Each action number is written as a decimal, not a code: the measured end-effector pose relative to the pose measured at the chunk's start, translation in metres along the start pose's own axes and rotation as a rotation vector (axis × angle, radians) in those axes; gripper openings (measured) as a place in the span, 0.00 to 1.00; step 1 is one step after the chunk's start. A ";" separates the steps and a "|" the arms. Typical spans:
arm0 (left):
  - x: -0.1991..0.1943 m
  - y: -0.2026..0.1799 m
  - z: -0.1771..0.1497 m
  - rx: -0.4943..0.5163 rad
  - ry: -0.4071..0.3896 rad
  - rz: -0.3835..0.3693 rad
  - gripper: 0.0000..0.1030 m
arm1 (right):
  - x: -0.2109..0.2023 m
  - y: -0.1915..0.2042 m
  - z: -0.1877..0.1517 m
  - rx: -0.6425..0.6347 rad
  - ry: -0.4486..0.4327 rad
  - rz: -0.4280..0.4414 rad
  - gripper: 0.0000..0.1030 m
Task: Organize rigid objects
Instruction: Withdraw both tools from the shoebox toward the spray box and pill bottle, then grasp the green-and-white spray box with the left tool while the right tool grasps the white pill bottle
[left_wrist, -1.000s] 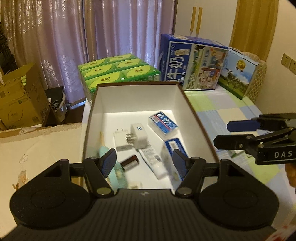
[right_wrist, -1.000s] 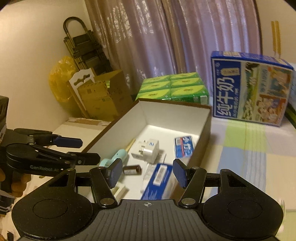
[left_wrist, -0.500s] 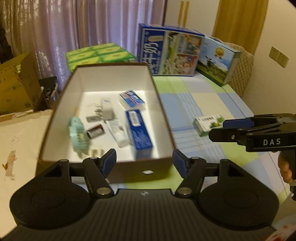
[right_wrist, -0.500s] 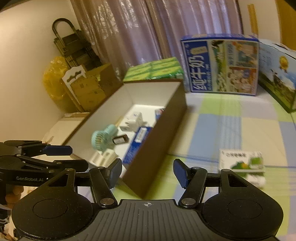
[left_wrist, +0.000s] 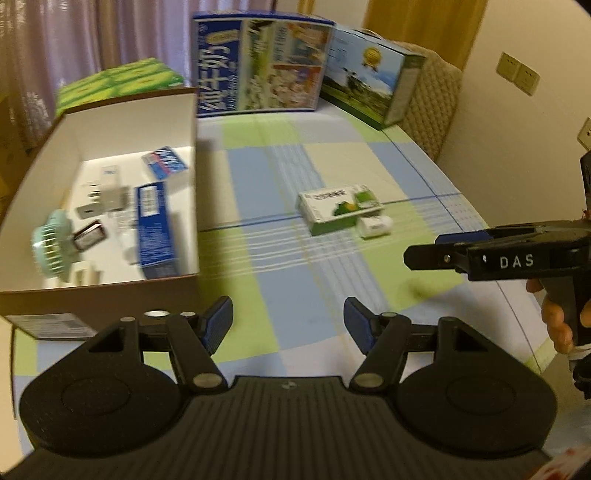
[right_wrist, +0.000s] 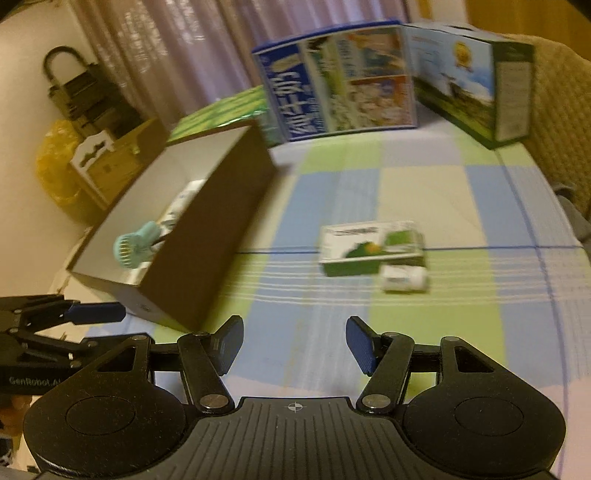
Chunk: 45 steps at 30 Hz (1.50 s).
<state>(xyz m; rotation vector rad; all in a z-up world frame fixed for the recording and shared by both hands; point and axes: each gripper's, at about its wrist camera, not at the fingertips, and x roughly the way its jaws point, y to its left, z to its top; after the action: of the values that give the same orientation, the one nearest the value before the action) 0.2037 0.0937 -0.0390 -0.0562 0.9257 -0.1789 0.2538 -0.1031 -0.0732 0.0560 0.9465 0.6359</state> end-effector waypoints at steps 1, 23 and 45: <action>0.003 -0.004 0.001 0.003 0.003 -0.004 0.61 | -0.002 -0.006 0.000 0.006 0.000 -0.009 0.57; 0.112 -0.045 0.039 0.073 0.042 0.003 0.57 | 0.047 -0.071 0.008 0.022 0.017 -0.144 0.57; 0.173 -0.027 0.068 0.119 0.103 0.068 0.56 | 0.129 -0.074 0.032 -0.033 0.049 -0.194 0.54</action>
<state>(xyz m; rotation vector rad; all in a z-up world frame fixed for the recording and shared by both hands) 0.3559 0.0349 -0.1311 0.0956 1.0161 -0.1749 0.3679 -0.0877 -0.1720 -0.0802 0.9749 0.4754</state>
